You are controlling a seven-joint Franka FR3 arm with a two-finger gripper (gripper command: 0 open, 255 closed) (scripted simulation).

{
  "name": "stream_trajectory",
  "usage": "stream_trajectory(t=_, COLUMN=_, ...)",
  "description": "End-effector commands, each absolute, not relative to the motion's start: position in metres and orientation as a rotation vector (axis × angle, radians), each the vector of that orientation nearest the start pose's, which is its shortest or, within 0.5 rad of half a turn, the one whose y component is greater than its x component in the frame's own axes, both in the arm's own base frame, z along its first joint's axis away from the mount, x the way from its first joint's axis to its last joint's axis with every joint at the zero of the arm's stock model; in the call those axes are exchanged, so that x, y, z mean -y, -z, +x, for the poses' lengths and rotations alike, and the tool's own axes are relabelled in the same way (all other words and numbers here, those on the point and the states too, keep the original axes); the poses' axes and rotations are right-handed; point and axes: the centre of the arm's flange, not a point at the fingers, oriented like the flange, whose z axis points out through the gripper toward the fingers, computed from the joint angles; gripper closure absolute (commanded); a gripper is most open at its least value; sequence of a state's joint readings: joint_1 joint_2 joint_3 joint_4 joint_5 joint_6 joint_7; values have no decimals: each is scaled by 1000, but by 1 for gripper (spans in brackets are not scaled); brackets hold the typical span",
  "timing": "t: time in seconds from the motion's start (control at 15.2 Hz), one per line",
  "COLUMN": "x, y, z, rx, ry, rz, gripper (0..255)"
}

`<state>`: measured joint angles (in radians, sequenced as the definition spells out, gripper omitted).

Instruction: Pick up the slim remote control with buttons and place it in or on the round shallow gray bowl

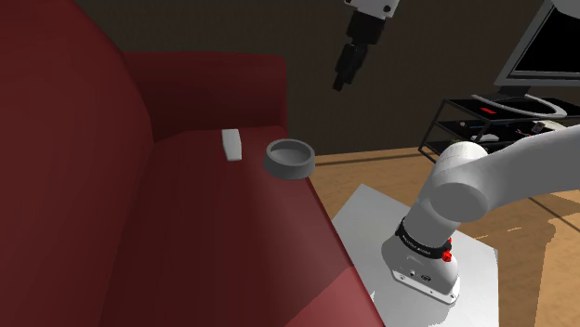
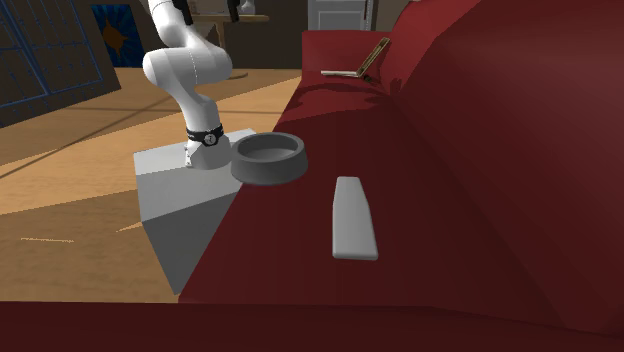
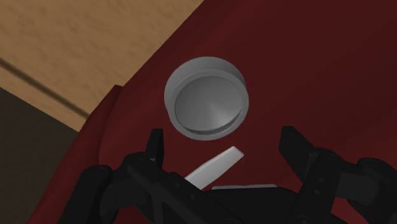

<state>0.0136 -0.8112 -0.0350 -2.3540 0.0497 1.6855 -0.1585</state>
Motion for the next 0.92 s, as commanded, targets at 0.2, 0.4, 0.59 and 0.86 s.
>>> stream_trajectory(t=0.2, x=-16, y=-590, z=341, rx=110, ry=207, rz=-3074, gripper=0)
stream_trajectory(t=0.4, x=-35, y=-570, z=371, rx=-2, ry=186, rz=-3082, gripper=0)
stream_trajectory(t=0.59, x=-52, y=-549, z=403, rx=-114, ry=165, rz=-3086, gripper=0)
stream_trajectory(t=0.86, x=-71, y=-521, z=446, rx=-264, ry=136, rz=-3084, gripper=0)
